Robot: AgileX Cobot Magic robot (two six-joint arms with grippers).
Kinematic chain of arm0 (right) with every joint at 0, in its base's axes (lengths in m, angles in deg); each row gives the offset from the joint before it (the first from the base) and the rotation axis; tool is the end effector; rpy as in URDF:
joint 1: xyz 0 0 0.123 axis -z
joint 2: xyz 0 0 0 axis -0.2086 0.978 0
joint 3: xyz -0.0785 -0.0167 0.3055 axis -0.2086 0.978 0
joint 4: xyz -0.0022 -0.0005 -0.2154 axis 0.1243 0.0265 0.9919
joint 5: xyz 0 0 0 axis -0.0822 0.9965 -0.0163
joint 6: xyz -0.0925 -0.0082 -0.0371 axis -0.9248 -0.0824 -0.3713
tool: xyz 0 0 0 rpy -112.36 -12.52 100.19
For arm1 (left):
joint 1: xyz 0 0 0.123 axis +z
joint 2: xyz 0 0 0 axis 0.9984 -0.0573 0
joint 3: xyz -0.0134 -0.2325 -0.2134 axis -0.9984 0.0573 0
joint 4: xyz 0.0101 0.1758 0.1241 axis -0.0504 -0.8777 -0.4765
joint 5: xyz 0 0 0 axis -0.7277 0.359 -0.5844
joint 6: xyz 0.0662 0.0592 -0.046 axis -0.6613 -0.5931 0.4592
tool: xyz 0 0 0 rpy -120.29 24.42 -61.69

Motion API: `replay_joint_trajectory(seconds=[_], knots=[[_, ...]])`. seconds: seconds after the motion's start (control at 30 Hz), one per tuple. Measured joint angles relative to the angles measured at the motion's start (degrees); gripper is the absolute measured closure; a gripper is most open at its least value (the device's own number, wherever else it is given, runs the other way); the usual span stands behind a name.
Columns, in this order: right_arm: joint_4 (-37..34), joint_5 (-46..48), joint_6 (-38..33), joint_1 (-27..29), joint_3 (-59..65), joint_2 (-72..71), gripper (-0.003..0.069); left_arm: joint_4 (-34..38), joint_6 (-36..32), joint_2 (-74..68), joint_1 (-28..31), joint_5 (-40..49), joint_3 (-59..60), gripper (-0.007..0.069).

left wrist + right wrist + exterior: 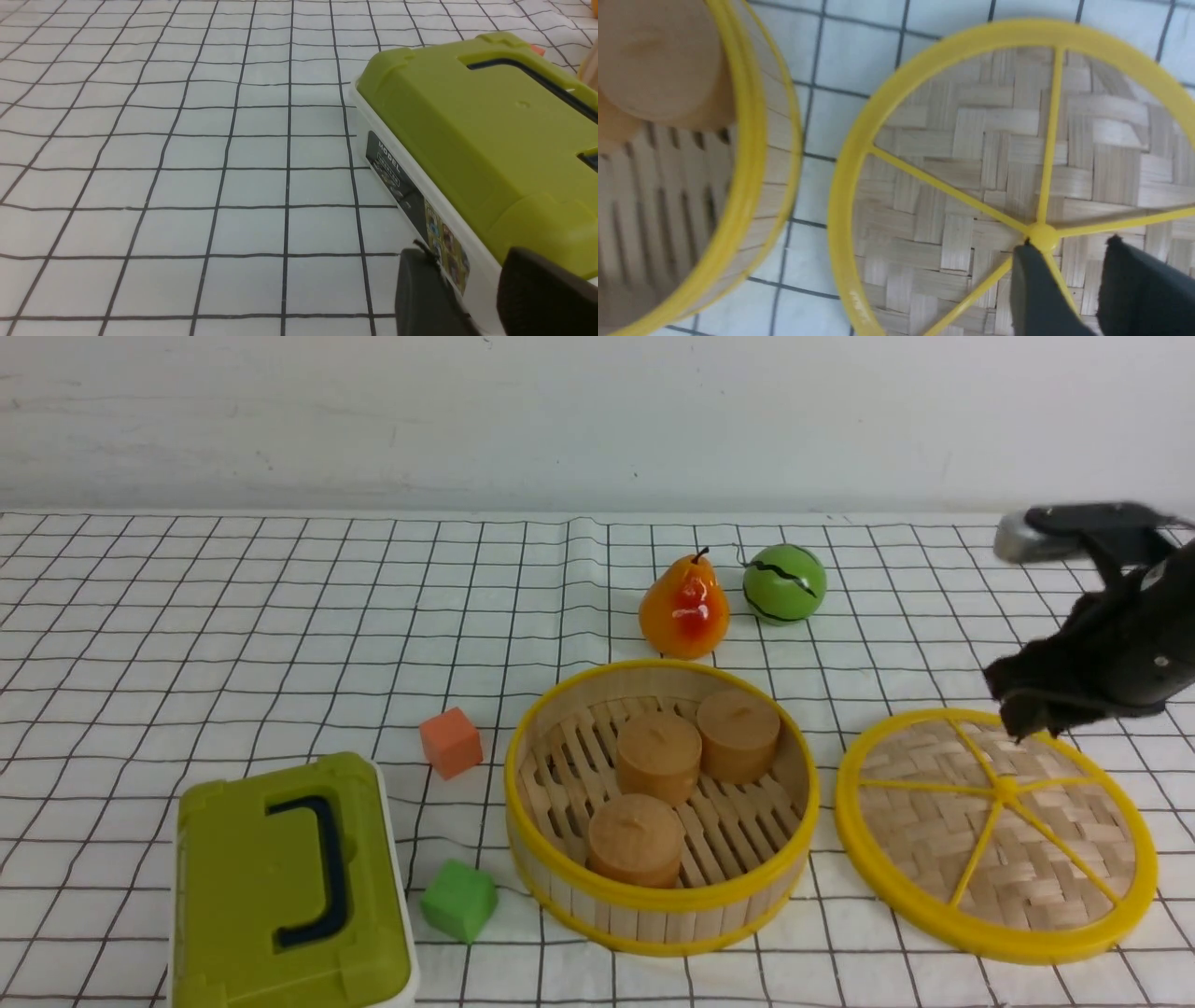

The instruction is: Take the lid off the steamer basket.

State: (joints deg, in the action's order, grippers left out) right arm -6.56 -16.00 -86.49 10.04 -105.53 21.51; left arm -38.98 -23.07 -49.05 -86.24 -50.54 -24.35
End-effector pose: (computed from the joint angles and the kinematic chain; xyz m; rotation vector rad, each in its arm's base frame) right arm 0.3036 0.0277 0.3290 -0.1323 2.5625 0.2263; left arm -0.0059 -0.0016 0.1703 -0.0060 1.8519 -0.0159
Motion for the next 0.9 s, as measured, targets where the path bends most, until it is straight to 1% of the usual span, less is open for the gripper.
replay_joint_trajectory(seconds=[0.03,0.1,0.13,0.17,0.2,0.3,0.33,0.43,0.47,0.6,0.77,0.9], knots=[[-0.17,0.0,0.03,0.0,0.0,0.0,0.0493,0.0,0.0,0.0,0.0,0.0,0.0,0.0386],[-2.16,0.2,-1.09,0.0,0.16,-6.69,0.0617,0.0,0.0,0.0,0.0,0.0,0.0,0.0386],[-2.31,0.19,-1.25,0.0,0.22,-7.77,0.0625,0.0,0.0,0.0,0.0,0.0,0.0,0.0386],[-3.14,-0.07,-2.05,0.06,0.73,-10.56,0.0657,0.0,0.0,0.0,0.0,0.0,0.0,0.0386],[-3.85,-0.31,-2.71,0.06,1.53,-12.86,0.0673,0.0,0.0,0.0,0.0,0.0,0.0,0.0386],[-7.05,-2.53,-5.98,0.06,6.83,-23.91,0.0683,0.0,0.0,0.0,0.0,0.0,0.0,0.0386],[-7.42,-2.83,-6.33,0.06,7.21,-24.56,0.0683,0.0,0.0,0.0,0.0,0.0,0.0,0.0386],[-11.41,-5.21,-10.17,0.06,14.84,-35.99,0.0683,0.0,0.0,0.0,0.0,0.0,0.0,0.0386],[-11.63,-5.33,-10.44,0.06,15.27,-37.22,0.0683,0.0,0.0,0.0,0.0,0.0,0.0,0.0386],[-15.12,-6.86,-13.99,0.06,23.56,-48.84,0.0681,0.0,0.0,0.0,0.0,0.0,0.0,0.0386],[-15.5,-7.33,-14.62,0.06,27.02,-54.98,0.0678,0.0,0.0,0.0,0.0,0.0,0.0,0.0386],[-15.5,-4.08,-14.69,0.06,27.58,-56.78,0.0676,0.0,0.0,0.0,0.0,0.0,0.0,0.0386]])
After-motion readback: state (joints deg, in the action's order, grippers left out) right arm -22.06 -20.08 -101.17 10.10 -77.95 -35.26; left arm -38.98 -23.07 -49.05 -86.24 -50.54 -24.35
